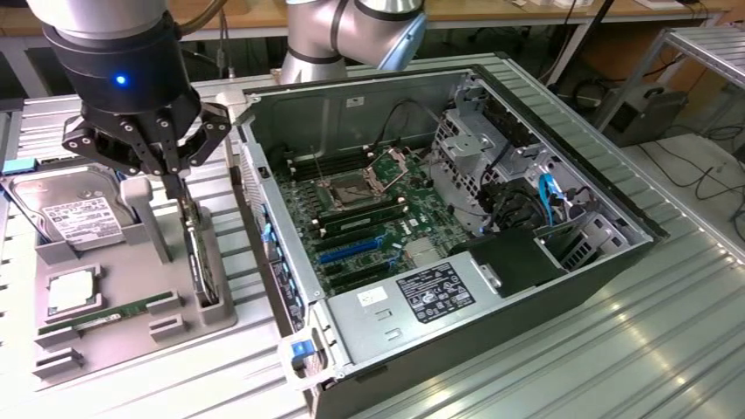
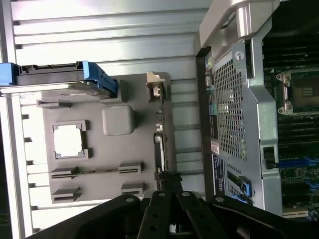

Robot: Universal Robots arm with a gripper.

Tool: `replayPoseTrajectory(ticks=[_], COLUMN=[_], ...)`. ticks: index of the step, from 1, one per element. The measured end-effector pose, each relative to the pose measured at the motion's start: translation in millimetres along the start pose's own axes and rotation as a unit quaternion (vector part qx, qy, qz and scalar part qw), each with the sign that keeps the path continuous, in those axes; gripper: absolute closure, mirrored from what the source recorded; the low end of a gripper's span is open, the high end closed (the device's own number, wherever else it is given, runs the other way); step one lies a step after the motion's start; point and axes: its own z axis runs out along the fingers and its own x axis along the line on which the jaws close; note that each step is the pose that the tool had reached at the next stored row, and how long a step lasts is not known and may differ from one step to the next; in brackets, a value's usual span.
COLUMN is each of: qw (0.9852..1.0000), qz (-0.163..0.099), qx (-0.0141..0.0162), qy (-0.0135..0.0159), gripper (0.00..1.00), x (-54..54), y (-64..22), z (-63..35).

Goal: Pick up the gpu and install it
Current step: 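Reach for the gpu, then pick up the gpu and move the gpu toward the slot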

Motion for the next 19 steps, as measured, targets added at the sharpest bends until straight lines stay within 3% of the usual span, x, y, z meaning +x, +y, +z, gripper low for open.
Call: replayPoseTrajectory(ticks=[15, 17, 19], qw=[1.0, 1.0, 1.0], qz=[0.0, 0.0, 0.0], qx=[0.0, 0.0, 0.0003], qy=[0.0, 0.0, -0.0001], gripper=[0.89, 0.83, 0.7], x=[0.0, 0.0, 0.1], y=[0.0, 0.0, 0.0], z=[0.0, 0.0, 0.2])
